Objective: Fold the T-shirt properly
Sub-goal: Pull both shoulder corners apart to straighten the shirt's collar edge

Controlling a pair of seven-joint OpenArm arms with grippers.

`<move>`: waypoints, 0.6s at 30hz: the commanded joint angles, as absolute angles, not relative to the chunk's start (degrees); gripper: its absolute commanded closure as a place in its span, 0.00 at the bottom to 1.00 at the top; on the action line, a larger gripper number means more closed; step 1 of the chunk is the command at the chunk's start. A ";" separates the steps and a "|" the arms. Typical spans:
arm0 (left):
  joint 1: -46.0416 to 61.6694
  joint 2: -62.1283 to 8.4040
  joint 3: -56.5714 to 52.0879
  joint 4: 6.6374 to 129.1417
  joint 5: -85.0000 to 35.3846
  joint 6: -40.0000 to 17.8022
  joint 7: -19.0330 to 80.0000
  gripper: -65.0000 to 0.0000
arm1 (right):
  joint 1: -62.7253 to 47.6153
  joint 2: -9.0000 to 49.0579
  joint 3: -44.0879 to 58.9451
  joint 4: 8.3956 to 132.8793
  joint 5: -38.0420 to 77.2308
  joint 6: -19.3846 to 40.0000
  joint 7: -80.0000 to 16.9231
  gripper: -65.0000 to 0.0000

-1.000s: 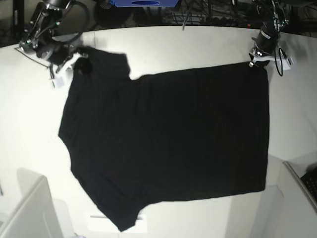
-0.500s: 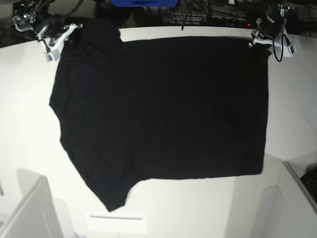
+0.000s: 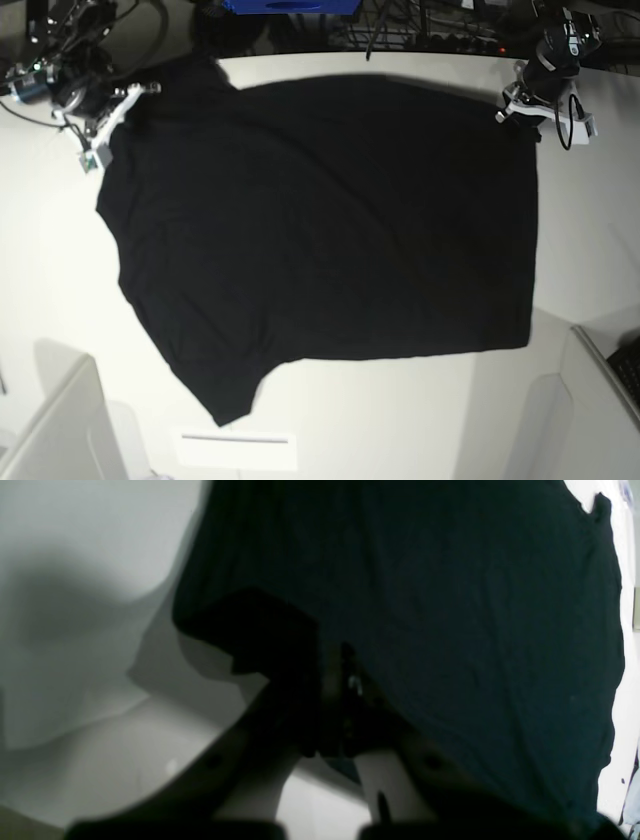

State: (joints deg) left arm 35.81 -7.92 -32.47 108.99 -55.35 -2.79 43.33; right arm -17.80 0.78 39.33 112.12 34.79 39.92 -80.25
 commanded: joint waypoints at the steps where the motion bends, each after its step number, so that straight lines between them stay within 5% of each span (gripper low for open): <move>1: 35.47 -8.22 -32.92 110.37 -57.10 -3.03 42.68 1.00 | -17.36 1.36 39.69 113.10 35.47 40.00 -80.00 1.00; 18: 44.88 -8.75 -40.57 112.75 -67.21 -3.38 42.77 1.00 | -21.85 1.36 39.25 112.75 35.12 40.00 -80.00 1.00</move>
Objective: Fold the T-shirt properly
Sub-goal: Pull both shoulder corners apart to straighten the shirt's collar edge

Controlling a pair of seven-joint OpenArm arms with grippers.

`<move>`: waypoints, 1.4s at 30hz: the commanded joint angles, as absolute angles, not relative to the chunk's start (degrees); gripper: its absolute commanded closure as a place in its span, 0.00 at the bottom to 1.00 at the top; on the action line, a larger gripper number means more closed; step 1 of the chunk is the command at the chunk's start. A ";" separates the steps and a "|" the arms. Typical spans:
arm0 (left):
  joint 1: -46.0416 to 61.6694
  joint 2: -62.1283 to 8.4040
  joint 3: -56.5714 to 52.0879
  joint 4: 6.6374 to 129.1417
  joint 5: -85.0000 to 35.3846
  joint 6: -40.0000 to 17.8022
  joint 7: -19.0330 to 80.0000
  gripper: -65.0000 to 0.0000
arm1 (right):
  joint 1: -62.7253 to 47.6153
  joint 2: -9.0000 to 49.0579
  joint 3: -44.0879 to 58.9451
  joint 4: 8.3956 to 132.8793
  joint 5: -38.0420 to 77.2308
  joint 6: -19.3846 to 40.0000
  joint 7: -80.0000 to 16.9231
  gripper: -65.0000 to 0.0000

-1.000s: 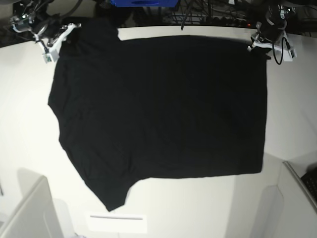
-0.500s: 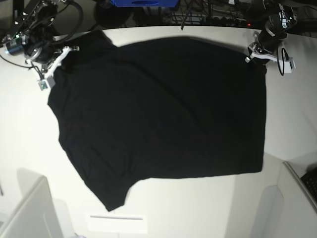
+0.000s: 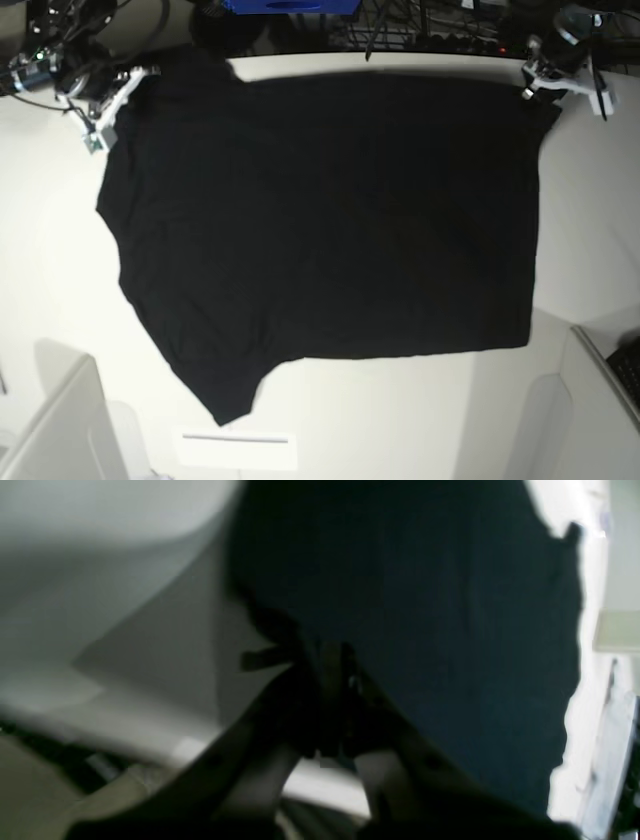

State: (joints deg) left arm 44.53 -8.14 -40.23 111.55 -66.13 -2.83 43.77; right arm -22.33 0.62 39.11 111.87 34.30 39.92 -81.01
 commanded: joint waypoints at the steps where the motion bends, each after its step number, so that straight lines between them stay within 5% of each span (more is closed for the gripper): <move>1: 45.41 -8.75 -41.36 112.75 -67.21 -3.38 42.77 1.00 | -22.11 1.36 39.52 112.75 35.03 40.00 -80.00 1.00; 5: 46.81 -10.42 -41.54 113.54 -67.30 -3.47 42.77 1.00 | -24.04 1.36 39.52 113.01 35.65 33.36 -80.00 1.00; 14: 45.76 -10.51 -41.63 114.86 -69.41 -6.90 42.77 1.00 | -24.04 4.70 39.69 114.42 52.70 33.63 -80.00 1.00; 22: 40.31 -12.00 -42.07 114.59 -78.46 -6.73 45.58 1.00 | -18.42 4.26 39.25 114.07 53.14 28.44 -80.00 1.00; 36: 33.80 -9.27 -48.22 114.07 -78.20 -6.55 46.02 1.00 | -7.60 4.79 39.25 103.08 52.97 28.18 -80.00 1.00; 42: 31.60 -9.01 -49.19 113.80 -78.20 -1.71 46.11 1.00 | -4.09 4.79 39.08 99.56 52.97 25.54 -80.00 1.00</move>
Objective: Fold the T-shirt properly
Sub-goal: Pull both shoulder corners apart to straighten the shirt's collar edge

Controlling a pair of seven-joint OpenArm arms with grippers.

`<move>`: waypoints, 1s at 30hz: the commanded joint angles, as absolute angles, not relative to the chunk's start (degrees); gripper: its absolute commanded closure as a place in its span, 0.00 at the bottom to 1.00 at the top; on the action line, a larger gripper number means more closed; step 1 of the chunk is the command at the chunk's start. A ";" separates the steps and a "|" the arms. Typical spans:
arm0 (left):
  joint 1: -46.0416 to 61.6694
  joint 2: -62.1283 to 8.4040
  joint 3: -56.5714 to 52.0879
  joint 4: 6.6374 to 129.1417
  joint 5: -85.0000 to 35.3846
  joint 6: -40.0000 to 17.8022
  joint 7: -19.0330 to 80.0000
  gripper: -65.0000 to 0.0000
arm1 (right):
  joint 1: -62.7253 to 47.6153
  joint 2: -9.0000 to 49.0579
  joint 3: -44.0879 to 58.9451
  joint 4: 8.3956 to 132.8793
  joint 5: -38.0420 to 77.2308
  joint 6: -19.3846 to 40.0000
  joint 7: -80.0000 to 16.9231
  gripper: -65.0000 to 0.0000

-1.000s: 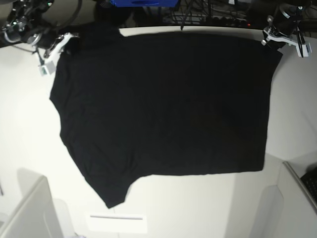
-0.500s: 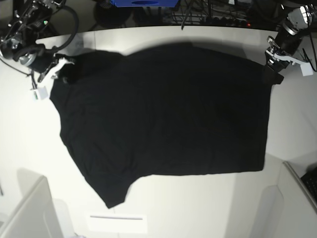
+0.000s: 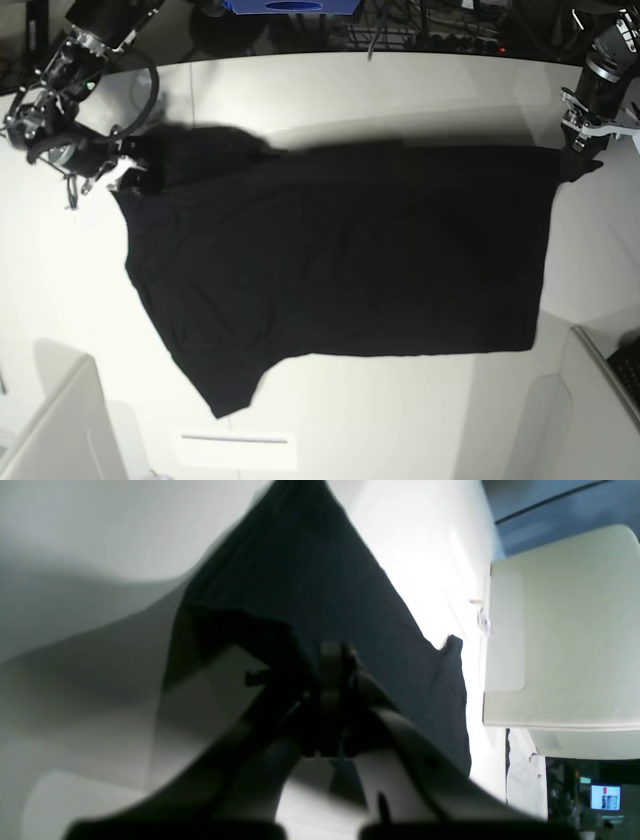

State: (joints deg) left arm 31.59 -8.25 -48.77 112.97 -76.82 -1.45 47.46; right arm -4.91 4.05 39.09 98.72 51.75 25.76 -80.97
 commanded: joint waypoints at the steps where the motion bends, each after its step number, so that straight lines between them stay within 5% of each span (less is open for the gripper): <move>1: 31.43 -9.01 -49.19 113.80 -78.20 -1.63 46.11 1.00 | -3.56 4.70 39.08 99.12 53.05 25.10 -80.00 1.00; 13: 21.67 -8.75 -49.36 113.27 -72.57 4.62 57.36 1.00 | 4.70 4.35 34.68 91.91 51.38 20.97 -80.00 1.00; 30: 12.62 -9.10 -43.56 109.14 -60.26 4.53 59.30 1.00 | 6.29 4.79 34.59 86.55 46.73 20.53 -75.12 1.00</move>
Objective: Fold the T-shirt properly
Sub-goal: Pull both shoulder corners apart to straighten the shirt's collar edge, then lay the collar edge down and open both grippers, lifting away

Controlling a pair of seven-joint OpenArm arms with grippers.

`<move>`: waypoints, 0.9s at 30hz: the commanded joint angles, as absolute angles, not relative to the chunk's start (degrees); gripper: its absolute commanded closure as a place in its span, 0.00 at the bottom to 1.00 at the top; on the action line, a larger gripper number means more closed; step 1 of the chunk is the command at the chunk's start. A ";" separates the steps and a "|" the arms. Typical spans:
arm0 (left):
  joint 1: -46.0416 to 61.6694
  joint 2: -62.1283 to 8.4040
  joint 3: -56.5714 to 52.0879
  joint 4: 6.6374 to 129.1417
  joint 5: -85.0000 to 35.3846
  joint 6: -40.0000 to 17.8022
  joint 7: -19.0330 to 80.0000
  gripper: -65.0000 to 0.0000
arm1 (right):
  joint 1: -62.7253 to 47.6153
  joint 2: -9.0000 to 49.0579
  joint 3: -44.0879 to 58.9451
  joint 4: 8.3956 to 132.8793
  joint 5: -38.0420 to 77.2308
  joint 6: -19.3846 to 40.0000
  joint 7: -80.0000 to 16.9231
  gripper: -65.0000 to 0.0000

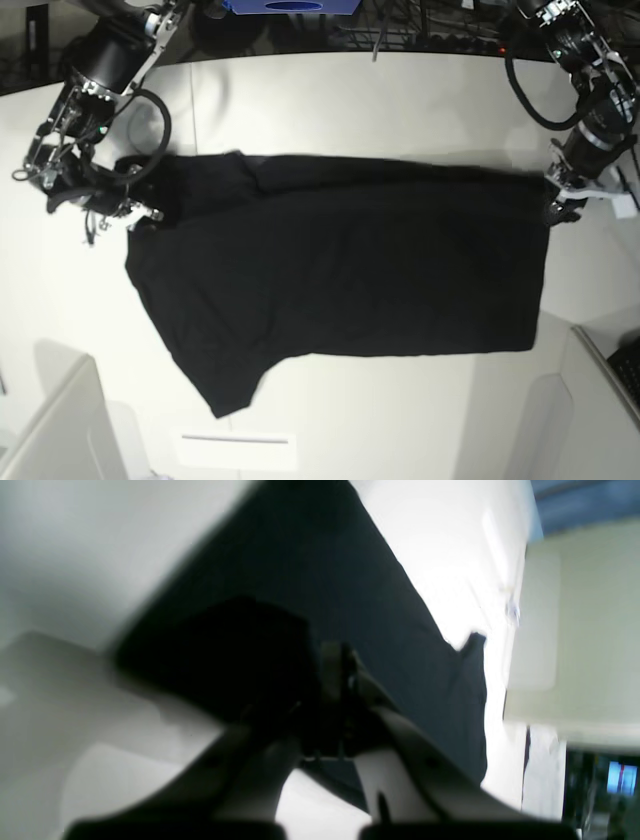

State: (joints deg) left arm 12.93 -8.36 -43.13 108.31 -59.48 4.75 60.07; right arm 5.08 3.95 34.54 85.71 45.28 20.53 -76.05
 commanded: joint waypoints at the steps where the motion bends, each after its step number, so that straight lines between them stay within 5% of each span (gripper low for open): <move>1: 11.91 -9.10 -42.59 109.14 -58.95 4.53 59.30 1.00 | 6.37 4.79 34.59 86.37 46.73 20.53 -74.95 1.00; 21: 7.78 -9.10 -40.40 102.73 -56.31 4.62 59.30 1.00 | 9.98 7.43 31.34 76.62 46.73 20.53 -68.53 1.00; 22: 7.78 -9.10 -40.57 102.73 -56.31 4.62 59.30 1.00 | 9.98 7.52 31.52 76.79 46.81 20.53 -68.53 0.95; 25: 7.78 -9.10 -40.75 102.73 -56.31 4.70 59.12 1.00 | 9.89 7.52 31.69 77.05 46.99 20.53 -68.44 0.56; 27: 7.78 -9.19 -40.75 102.73 -56.31 4.70 59.12 0.76 | 9.80 7.60 33.27 77.05 46.99 20.53 -68.35 0.44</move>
State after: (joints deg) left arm 8.29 -8.40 -40.47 101.84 -55.48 4.78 59.86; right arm 8.69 6.57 32.93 75.85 45.91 20.45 -69.17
